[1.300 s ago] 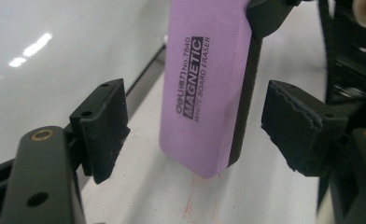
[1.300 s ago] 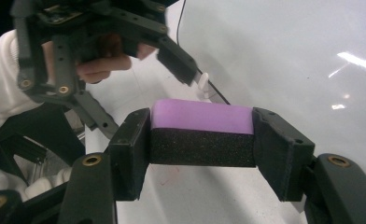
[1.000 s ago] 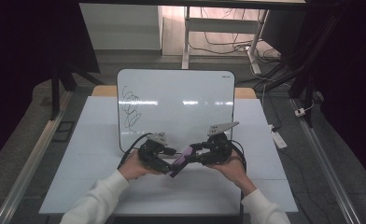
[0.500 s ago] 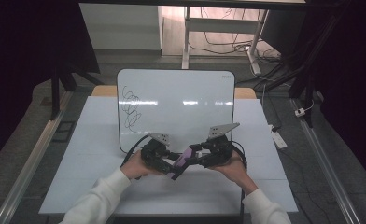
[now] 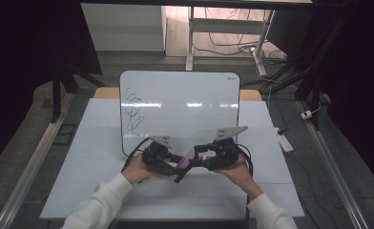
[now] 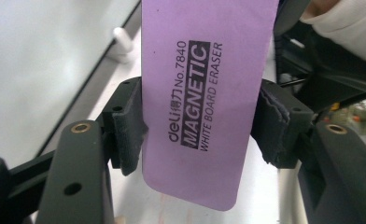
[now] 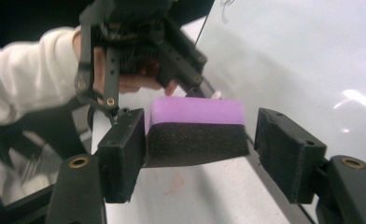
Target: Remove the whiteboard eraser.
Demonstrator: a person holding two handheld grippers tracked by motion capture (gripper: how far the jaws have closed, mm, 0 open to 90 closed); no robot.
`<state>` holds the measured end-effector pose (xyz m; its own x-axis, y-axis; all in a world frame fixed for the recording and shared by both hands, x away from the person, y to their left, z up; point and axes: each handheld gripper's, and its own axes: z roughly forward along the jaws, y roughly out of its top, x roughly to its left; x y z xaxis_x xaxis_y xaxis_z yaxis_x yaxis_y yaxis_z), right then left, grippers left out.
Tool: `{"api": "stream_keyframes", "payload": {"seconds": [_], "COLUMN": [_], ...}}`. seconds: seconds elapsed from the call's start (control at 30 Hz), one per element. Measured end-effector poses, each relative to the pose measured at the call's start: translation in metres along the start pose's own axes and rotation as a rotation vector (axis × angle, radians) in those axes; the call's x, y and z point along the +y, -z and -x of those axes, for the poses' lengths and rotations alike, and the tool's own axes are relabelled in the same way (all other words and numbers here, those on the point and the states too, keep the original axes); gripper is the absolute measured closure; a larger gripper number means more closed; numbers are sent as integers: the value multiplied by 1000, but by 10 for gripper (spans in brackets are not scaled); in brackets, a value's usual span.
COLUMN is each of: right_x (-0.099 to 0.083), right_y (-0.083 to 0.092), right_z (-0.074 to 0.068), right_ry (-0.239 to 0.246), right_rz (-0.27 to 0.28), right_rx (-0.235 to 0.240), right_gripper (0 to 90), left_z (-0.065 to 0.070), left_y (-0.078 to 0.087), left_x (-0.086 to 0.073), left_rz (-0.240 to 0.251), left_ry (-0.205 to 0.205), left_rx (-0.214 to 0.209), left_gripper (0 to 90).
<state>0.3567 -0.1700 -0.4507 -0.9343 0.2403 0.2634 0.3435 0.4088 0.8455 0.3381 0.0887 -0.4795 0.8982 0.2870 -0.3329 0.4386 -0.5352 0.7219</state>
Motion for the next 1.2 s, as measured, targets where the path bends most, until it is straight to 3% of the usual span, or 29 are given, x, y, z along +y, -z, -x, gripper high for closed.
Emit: {"api": "stream_keyframes", "payload": {"seconds": [0.17, 0.43, 0.7, 0.97, 1.2], "right_x": [-3, -21, -54, -87, -97], "right_y": [16, 39, 66, 86, 89], "right_z": [3, 4, 4, 6, 9], "right_ry": [-25, -35, -47, -56, -33], "right_rz": [73, 119, 121, 105, 115], "right_rx": [-61, -167, -299, -415, -489], "right_gripper": [305, 298, 306, 305, 301], "left_z": [3, 10, 19, 28, 30], "left_y": [8, 25, 40, 55, 69], "left_x": [-2, -8, -14, -22, -27], "left_rz": [23, 70, 104, 126, 160], "left_ry": [12, 30, 26, 20, 52], "left_rx": [62, 183, 291, 371, 460], "left_gripper": [401, 404, 403, 403, 403]}}
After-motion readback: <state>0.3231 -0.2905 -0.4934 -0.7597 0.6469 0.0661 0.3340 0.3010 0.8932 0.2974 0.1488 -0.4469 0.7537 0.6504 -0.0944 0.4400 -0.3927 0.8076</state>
